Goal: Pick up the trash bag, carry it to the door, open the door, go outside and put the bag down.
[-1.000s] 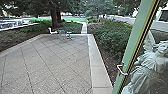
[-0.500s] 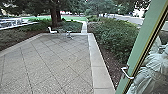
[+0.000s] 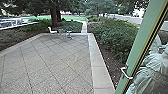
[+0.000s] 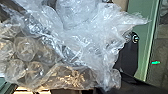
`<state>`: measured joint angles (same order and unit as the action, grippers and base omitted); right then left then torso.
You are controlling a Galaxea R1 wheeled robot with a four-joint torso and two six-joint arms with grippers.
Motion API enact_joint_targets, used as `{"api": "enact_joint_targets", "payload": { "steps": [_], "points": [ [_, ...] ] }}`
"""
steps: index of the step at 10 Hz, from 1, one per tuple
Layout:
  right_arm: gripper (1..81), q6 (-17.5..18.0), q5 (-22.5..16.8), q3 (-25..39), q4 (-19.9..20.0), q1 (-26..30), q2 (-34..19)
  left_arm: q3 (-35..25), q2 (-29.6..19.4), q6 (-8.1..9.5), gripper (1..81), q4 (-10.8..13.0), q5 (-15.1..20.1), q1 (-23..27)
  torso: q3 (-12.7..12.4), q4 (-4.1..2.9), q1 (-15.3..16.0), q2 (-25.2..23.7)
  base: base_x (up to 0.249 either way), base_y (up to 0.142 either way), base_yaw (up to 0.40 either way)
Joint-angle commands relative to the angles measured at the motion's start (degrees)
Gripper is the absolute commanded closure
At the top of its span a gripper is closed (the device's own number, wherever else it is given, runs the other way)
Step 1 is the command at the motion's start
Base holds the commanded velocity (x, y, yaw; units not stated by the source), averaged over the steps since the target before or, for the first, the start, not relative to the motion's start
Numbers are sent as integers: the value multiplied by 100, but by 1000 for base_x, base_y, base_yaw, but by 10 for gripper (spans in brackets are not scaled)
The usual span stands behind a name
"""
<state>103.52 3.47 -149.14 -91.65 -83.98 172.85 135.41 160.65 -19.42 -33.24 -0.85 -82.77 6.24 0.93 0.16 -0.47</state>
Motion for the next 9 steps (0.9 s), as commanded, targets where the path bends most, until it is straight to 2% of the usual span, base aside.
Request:
{"api": "enact_joint_targets", "payload": {
  "steps": [1, 9],
  "points": [
    [10, -8, -145, 53, -55, 237, 15, -67, -59, -9, 811, -33, 437, 222, 0, 0, 0, 0, 0, 0, 0],
    [10, -8, -145, 53, -55, 236, 6, -67, -59, -9, 811, -33, 437, 231, -2, 0, -9, -2, 94, 0, 0]
  ]
}}
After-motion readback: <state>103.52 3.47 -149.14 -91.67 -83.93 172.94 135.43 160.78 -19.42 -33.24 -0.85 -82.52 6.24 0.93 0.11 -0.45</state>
